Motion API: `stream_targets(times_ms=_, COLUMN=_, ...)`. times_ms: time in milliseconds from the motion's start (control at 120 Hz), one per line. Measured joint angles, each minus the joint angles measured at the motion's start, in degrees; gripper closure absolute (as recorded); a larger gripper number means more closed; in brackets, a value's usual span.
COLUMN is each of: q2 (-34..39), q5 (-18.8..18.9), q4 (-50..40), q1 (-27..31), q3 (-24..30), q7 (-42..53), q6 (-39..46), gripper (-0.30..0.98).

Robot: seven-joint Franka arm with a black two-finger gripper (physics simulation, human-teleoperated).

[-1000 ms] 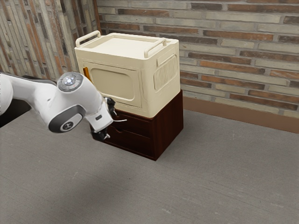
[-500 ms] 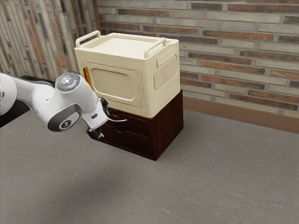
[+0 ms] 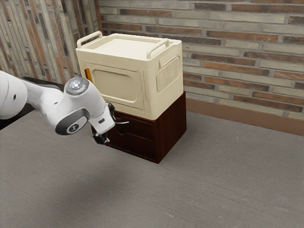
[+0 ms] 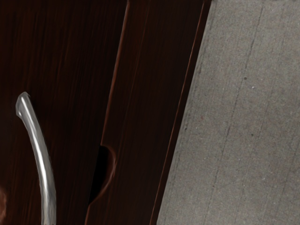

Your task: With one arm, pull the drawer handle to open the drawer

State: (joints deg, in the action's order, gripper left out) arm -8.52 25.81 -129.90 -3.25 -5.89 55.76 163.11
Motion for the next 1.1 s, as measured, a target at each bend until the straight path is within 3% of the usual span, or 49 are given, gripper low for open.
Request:
stream_targets(times_ms=467, q2=-3.71, q5=-0.09, q4=2.15, q1=0.19, q3=0.05, q7=0.09, q6=0.08, gripper=0.00)
stream_targets(times_ms=1100, q2=1.04, q5=0.11, q4=-4.21, q1=-0.12, q3=-0.27, q7=0.08, q6=-0.23, gripper=0.00)
